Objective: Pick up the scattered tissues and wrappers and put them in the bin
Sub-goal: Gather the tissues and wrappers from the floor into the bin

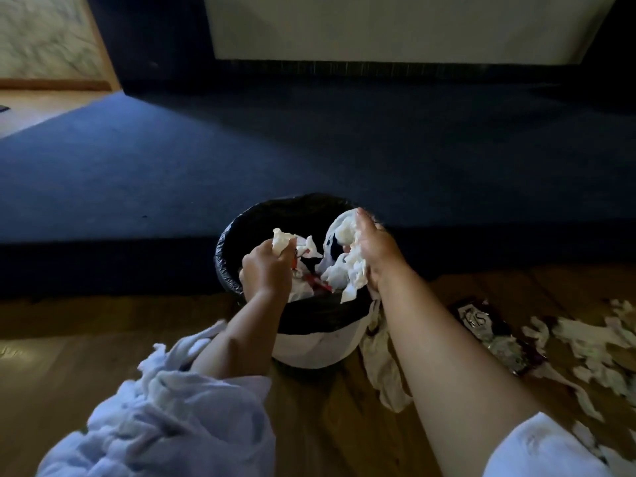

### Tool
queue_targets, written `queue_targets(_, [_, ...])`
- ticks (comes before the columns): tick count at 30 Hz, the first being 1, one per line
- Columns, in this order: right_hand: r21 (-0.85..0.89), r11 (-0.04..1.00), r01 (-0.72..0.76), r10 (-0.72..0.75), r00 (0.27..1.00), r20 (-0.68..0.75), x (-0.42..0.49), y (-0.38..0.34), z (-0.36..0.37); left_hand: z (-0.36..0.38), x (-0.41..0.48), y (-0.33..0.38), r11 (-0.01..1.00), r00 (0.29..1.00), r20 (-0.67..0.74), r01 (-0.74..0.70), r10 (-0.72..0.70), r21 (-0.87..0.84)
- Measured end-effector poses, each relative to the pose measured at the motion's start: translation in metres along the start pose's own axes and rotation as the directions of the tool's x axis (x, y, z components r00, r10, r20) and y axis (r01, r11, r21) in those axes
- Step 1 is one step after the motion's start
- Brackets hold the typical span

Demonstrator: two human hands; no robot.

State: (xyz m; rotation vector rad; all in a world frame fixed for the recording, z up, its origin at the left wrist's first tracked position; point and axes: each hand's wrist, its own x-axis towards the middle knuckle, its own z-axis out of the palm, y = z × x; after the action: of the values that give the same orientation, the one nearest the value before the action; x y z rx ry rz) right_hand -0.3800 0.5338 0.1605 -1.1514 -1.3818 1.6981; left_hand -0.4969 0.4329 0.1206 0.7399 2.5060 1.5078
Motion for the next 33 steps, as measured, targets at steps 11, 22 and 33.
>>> queue_targets(11, [-0.208, 0.968, 0.143, -0.104, 0.977, 0.187, -0.002, -0.014, -0.004, -0.001, -0.007, 0.004, 0.985, 0.995, 0.073, -0.082, 0.072, 0.152])
queue_targets(22, [-0.827, 0.529, 0.193, -0.078, 0.981, 0.179, -0.010, -0.005, -0.039, -0.003, -0.011, 0.005, 0.998, 0.998, 0.054, -0.039, 0.036, 0.046])
queue_targets(33, [-0.665, 0.652, 0.364, -0.353, 0.922, 0.159, -0.062, 0.010, -0.112, 0.000, -0.093, 0.039, 0.754, 0.737, 0.164, -0.630, 0.656, -0.183])
